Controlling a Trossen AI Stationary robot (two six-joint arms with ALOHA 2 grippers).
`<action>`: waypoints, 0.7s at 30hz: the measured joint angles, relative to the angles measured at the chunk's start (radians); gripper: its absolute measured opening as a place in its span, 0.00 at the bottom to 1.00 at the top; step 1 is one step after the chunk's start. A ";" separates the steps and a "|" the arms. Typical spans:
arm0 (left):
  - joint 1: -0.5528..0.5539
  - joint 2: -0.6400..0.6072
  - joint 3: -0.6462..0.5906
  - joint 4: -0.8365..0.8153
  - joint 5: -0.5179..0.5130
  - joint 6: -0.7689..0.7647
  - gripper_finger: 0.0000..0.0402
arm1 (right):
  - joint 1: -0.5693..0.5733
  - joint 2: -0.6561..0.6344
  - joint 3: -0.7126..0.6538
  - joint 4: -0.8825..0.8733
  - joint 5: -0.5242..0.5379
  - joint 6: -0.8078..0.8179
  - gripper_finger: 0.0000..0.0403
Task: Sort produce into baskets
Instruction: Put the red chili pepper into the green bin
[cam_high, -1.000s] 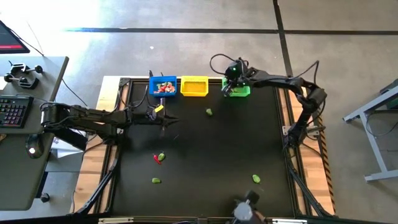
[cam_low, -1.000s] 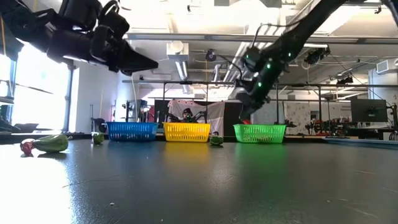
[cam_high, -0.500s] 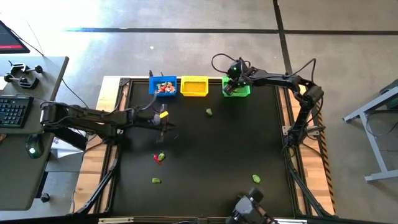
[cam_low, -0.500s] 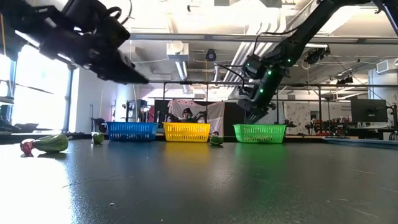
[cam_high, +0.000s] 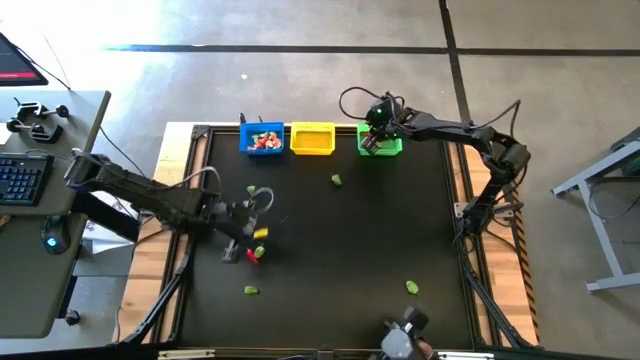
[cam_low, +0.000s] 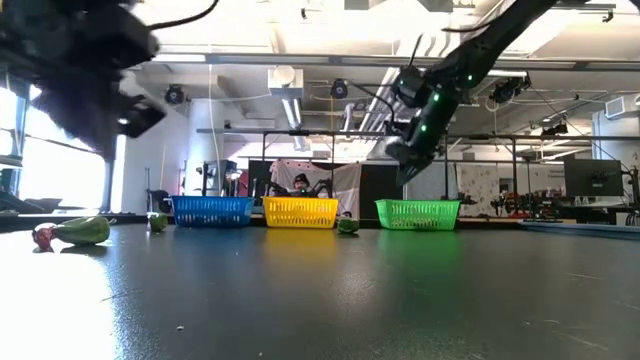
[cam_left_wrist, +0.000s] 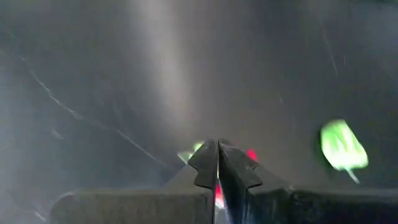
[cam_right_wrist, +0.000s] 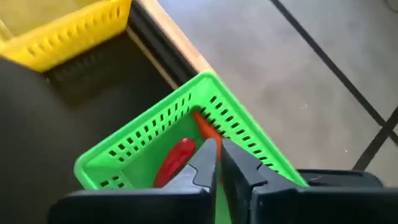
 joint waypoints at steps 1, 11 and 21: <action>-0.034 0.004 0.000 -0.023 -0.019 -0.035 0.01 | 0.005 -0.011 0.000 0.000 0.000 0.006 0.05; -0.243 0.075 -0.001 -0.152 -0.133 -0.204 0.25 | 0.085 -0.150 -0.152 0.146 0.005 0.050 0.01; -0.257 0.220 -0.001 -0.116 -0.228 -0.128 0.38 | 0.157 -0.403 -0.382 0.262 0.065 0.100 0.00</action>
